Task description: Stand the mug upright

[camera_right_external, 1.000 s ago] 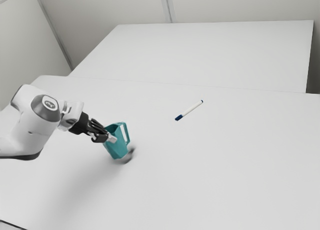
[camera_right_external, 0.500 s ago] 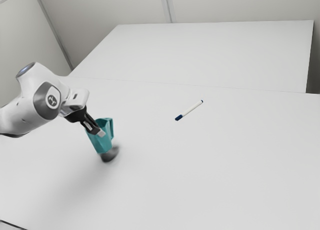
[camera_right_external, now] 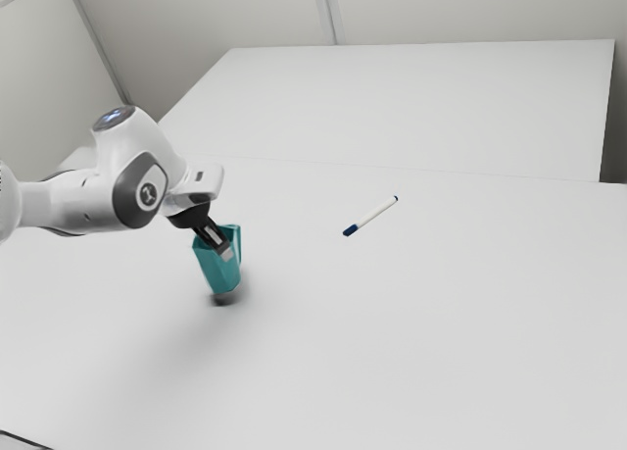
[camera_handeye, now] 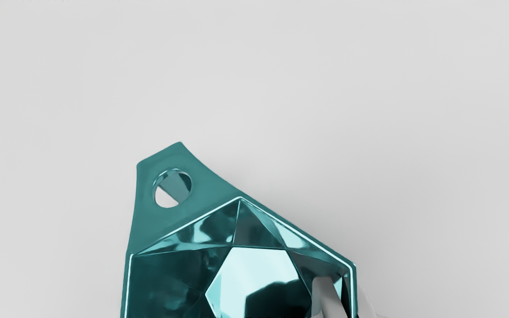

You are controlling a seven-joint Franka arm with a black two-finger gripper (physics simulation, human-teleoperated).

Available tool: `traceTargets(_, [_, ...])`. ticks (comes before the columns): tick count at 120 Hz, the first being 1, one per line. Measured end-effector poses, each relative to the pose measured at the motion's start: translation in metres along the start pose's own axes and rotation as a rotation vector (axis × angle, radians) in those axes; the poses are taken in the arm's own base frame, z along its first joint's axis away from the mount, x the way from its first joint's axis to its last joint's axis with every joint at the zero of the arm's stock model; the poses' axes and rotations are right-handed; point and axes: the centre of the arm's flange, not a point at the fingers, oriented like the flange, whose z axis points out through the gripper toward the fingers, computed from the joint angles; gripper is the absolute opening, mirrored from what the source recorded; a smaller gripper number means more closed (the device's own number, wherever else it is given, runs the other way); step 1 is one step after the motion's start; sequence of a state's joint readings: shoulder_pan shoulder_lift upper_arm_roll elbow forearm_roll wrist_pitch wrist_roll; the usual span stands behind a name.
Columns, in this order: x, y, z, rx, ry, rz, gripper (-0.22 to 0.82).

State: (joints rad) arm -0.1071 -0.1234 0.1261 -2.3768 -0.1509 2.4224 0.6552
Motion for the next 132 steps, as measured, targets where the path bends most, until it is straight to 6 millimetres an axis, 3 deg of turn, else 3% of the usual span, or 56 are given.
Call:
traceTargets(43, [0.032, 0.008, 0.023, 0.035, 0.039, -0.128, -0.18])
traceTargets(84, [0.043, 0.022, 0.029, 0.041, 0.070, -0.194, -0.18])
traceTargets(96, [0.034, 0.030, 0.020, 0.037, 0.084, -0.215, -0.18])
traceTargets(116, [0.000, 0.030, 0.015, 0.042, 0.104, -0.279, -0.18])
traceTargets(132, [-0.010, 0.034, 0.013, 0.049, 0.125, -0.303, -0.18])
